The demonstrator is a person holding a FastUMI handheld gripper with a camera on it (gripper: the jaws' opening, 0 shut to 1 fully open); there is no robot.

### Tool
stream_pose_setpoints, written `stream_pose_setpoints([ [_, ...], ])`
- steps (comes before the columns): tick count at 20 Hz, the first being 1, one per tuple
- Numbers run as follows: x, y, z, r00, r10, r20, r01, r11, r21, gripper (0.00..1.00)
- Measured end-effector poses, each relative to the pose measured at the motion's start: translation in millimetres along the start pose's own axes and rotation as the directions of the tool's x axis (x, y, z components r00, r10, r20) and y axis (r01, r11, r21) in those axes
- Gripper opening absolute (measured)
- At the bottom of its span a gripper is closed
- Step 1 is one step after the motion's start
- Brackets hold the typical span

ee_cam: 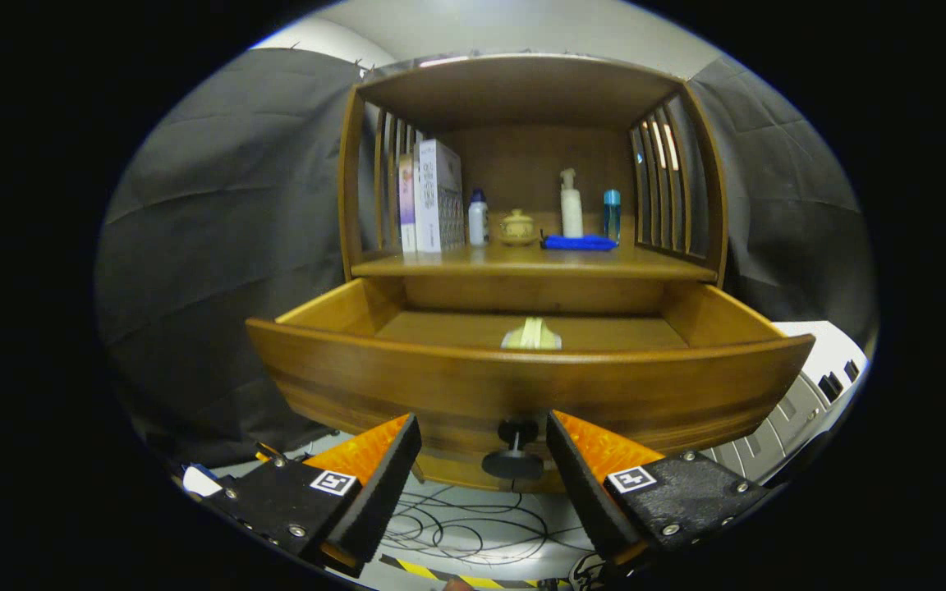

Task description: Pull open the drawer, take out the items inside it, and place them on the countertop above the cabinet.

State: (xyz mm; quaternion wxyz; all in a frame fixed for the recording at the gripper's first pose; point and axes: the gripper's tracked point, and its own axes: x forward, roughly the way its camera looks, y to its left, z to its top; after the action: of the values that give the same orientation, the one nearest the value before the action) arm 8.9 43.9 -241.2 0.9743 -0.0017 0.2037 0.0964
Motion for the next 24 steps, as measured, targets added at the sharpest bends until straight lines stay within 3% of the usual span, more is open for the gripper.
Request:
stream_pose_setpoints([
  [7,-7.3,-16.7,90.9,0.992,-0.002,0.127,-0.012,0.994,0.112,0.95],
  [10,6.1,-34.2,110.7,0.991,-0.041,0.125,0.028,0.994,0.104,0.94],
  [17,54.7,-36.9,134.4,0.996,-0.089,-0.003,0.089,0.996,0.003,0.94],
  [24,100.9,-39.0,107.7,0.964,-0.182,-0.196,0.176,0.983,-0.049,0.94],
])
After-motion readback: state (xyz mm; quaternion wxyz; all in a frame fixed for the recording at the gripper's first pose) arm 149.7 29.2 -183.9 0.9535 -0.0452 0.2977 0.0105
